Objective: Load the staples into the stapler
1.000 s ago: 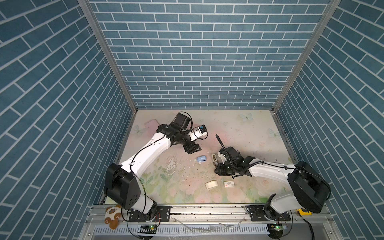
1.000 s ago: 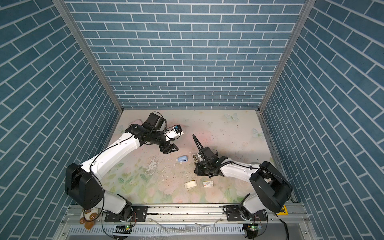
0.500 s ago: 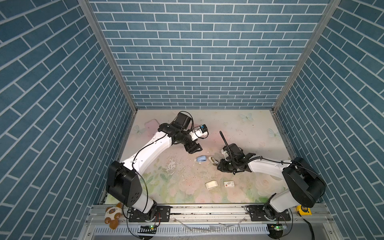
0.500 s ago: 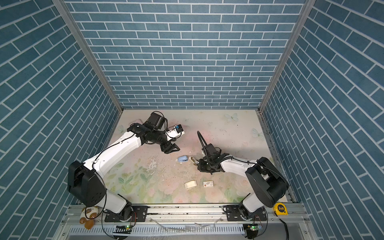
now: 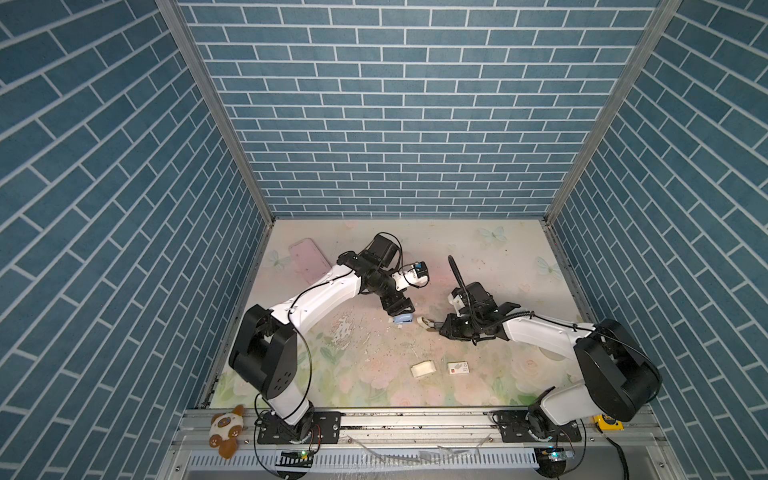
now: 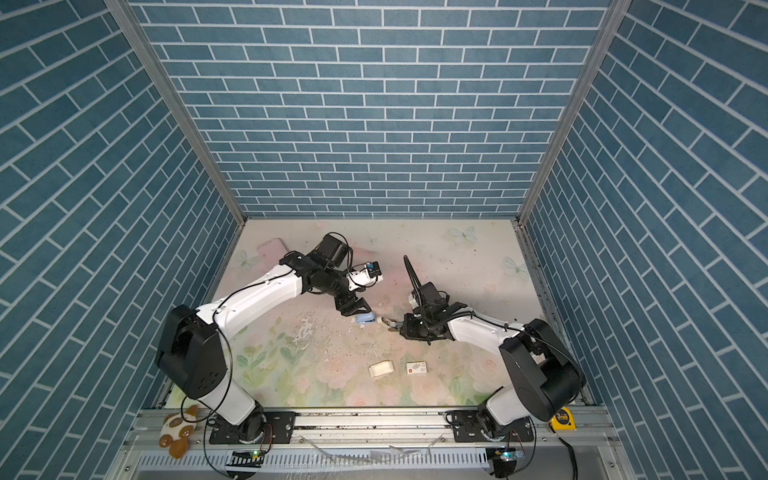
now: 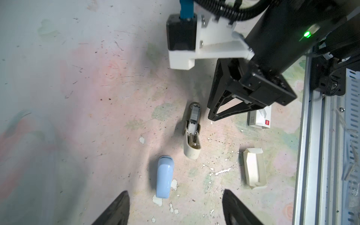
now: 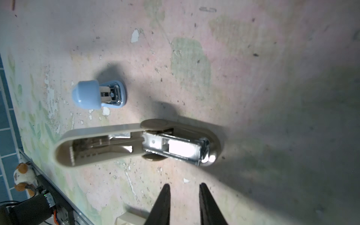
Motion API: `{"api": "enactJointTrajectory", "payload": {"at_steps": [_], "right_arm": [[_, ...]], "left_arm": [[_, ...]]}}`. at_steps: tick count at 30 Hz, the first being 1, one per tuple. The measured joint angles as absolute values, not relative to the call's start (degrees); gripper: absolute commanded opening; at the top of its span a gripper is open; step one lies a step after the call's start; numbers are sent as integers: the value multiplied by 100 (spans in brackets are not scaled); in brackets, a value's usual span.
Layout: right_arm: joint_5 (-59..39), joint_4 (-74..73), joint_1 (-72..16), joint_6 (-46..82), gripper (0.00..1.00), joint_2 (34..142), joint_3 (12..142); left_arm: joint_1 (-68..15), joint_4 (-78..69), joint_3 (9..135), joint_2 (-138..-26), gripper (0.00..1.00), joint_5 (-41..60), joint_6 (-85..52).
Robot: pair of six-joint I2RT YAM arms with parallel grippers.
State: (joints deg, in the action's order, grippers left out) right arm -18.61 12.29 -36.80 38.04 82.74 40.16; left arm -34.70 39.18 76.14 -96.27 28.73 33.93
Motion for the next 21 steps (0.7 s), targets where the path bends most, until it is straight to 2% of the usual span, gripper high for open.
{"api": "enactJointTrajectory", "payload": {"at_steps": [10,16,21], "right_arm": [[-2034,1164,-3308,4226,29,7841,3673],[-2274,943,-3041,4335,28,7883,3647],[-2504,674,-2880,4366,28,8128,3649]], "left_arm": [[-3782,3824,7601,-10208,71,2700,3887],[-3955,3750,7601,-10304,58,2665,4082],[-4016,3739,7596,-10442,58,2541,4217]]}}
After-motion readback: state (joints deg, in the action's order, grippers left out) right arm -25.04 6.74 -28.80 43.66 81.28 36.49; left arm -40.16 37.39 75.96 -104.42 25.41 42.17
